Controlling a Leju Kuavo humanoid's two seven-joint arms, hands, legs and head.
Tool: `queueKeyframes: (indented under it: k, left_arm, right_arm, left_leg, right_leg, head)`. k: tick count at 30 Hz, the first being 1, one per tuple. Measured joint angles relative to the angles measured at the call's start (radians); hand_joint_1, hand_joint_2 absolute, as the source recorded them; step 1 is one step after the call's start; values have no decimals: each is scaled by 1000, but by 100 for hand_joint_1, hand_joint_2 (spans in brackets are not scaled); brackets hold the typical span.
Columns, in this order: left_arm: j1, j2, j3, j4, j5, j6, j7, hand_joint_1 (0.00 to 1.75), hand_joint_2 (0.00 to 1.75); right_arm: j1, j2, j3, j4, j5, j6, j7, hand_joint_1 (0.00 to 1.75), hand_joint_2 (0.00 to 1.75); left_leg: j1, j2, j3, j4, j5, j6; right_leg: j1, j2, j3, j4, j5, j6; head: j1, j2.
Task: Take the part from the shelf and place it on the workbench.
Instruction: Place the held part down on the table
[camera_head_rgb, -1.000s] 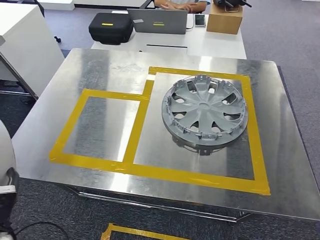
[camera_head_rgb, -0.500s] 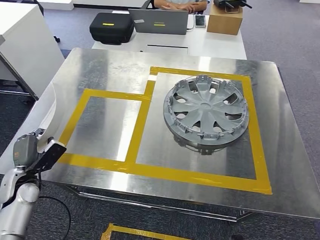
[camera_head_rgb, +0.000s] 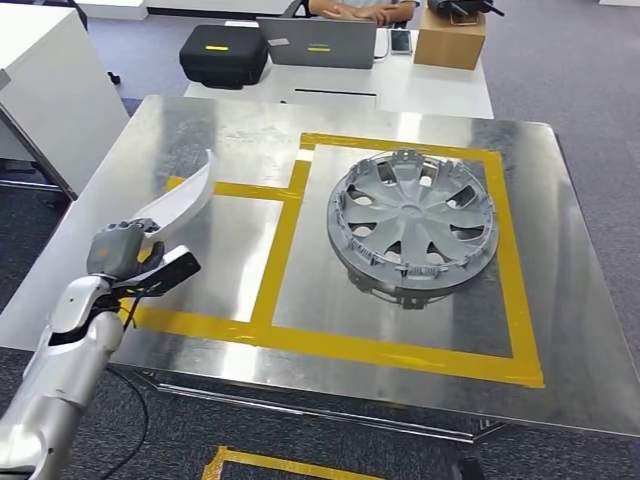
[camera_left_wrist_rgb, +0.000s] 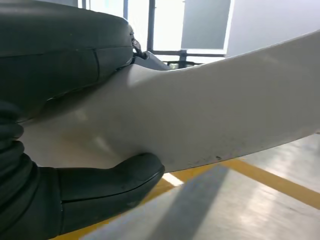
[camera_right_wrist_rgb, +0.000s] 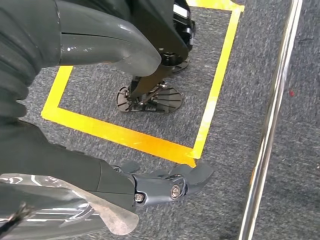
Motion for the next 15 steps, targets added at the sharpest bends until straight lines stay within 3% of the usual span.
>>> queueKeyframes:
  k: [5, 15]
  left_arm:
    - [-92, -62, -103, 71, -41, -32, 40, 175, 175]
    - [-157, -117, -177, 152, -74, -62, 67, 175, 175]
  right_arm:
    - [-8, -10, 10, 2, -1, 3, 10, 0, 175]
    - [-5, -24, 25, 6, -3, -4, 26, 0, 175]
  left_leg:
    - [0, 1, -1, 2, 0, 0]
    - [0, 1, -2, 2, 0, 0]
  right_leg:
    - [0, 4, 0, 0, 1, 2]
    - [-1, 2, -2, 0, 1, 2]
  head:
    - [0, 0]
    - [0, 0]
